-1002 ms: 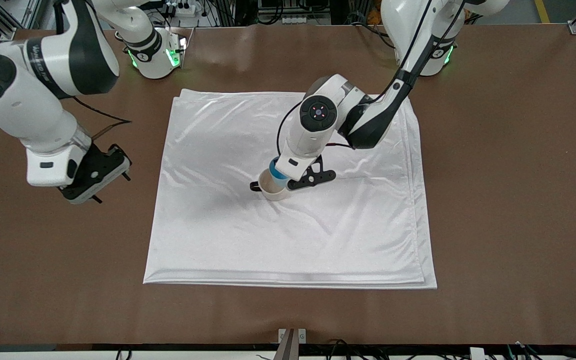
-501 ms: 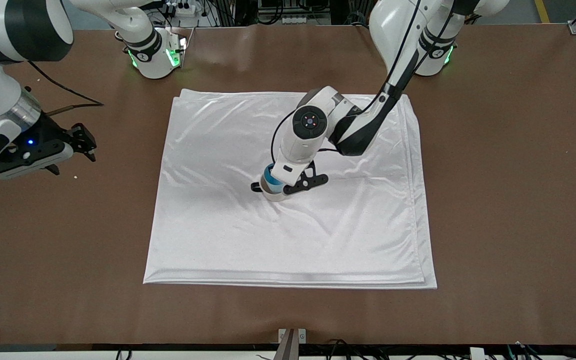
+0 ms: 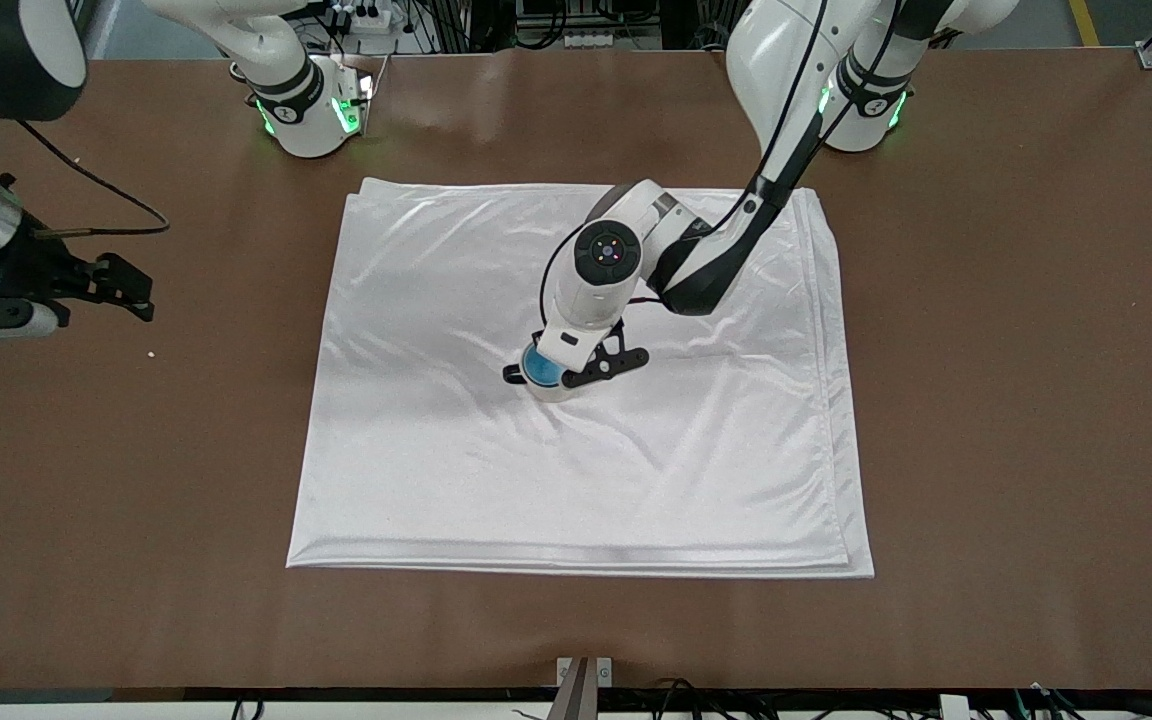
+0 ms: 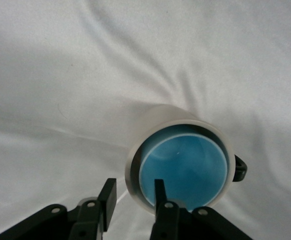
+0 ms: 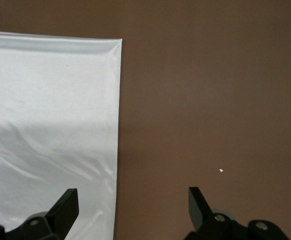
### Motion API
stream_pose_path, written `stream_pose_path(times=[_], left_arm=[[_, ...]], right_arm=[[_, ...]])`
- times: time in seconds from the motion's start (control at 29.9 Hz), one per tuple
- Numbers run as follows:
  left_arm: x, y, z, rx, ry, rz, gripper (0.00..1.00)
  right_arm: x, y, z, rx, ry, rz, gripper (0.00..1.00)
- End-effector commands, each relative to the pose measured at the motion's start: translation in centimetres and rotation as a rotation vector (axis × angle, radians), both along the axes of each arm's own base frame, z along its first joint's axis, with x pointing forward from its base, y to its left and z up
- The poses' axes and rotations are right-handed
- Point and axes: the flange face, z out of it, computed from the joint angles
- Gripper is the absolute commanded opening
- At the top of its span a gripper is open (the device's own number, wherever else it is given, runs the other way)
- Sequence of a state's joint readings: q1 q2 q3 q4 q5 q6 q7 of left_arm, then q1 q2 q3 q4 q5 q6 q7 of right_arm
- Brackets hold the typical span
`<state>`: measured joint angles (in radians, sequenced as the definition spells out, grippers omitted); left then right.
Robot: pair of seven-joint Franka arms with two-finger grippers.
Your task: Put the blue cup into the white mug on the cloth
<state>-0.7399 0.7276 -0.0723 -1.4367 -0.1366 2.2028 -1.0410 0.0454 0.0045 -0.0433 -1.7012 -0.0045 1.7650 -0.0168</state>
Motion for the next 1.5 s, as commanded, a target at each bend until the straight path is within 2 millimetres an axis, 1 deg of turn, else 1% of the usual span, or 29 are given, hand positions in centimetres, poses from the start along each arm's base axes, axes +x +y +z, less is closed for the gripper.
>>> stream_pose_path(times=[0.0,0.13,0.23,0.27,0.33,0.43,0.5,0.6,0.67,0.87,0.94,1.1,1.24,1.27,1.34,1.4,1.47], left_arm=[[0.0,-0.9,0.5,-0.010,-0.011,0.015,1.00],[0.5,-0.4,1.4,-0.014,-0.020,0.022,1.00],[1.6,0.6,2.4,-0.013,-0.034,0.038,1.00],[2.1,1.1,2.8,-0.011,-0.043,0.046,1.00],[3.1,2.4,3.2,0.007,-0.060,0.058,1.00],[4.6,4.7,2.8,0.064,-0.055,0.068,1.00],[5.8,6.7,2.5,0.109,-0.053,0.065,1.00],[7.6,10.0,2.0,0.157,-0.028,0.054,1.00],[8.9,12.7,1.6,0.180,0.006,0.038,1.00],[12.6,20.2,1.3,0.185,0.051,-0.010,1.00],[13.6,22.4,1.3,0.183,0.058,-0.012,1.00],[15.9,28.7,1.3,0.176,0.085,-0.064,1.00],[17.8,34.6,2.4,0.148,0.070,-0.110,1.00],[18.2,36.0,3.2,0.141,0.059,-0.118,1.00],[18.7,38.5,4.6,0.128,0.044,-0.150,1.00],[19.0,41.3,5.2,0.117,0.046,-0.179,1.00],[19.2,43.4,6.2,0.104,0.038,-0.214,1.00]], right_arm=[[0.1,-1.2,1.2,0.037,-0.002,-0.066,1.00],[0.1,-1.5,1.2,0.035,-0.002,-0.072,1.00],[0.2,-1.7,1.7,0.025,-0.013,-0.073,1.00],[0.2,-1.8,2.0,0.023,-0.021,-0.073,1.00],[0.2,-2.0,2.2,0.022,-0.022,-0.076,1.00],[0.2,-2.5,2.3,0.020,-0.024,-0.083,1.00],[0.2,-2.7,2.3,0.020,-0.024,-0.087,1.00],[0.2,-2.7,2.3,0.011,-0.024,-0.084,1.00],[0.2,-2.8,2.3,-0.008,-0.024,-0.081,1.00],[0.0,-2.8,2.2,-0.015,-0.013,-0.082,1.00],[-0.1,-2.8,2.2,-0.015,-0.005,-0.084,1.00],[-0.1,-2.8,2.1,-0.009,-0.002,-0.086,1.00],[-0.1,-2.8,2.1,-0.003,-0.002,-0.086,1.00],[-0.1,-2.8,2.1,-0.003,-0.002,-0.086,1.00],[-0.1,-2.8,2.0,-0.003,-0.001,-0.086,1.00],[-0.1,-2.8,1.9,-0.001,0.001,-0.086,1.00],[-0.1,-2.8,1.9,-0.001,-0.001,-0.086,1.00]])
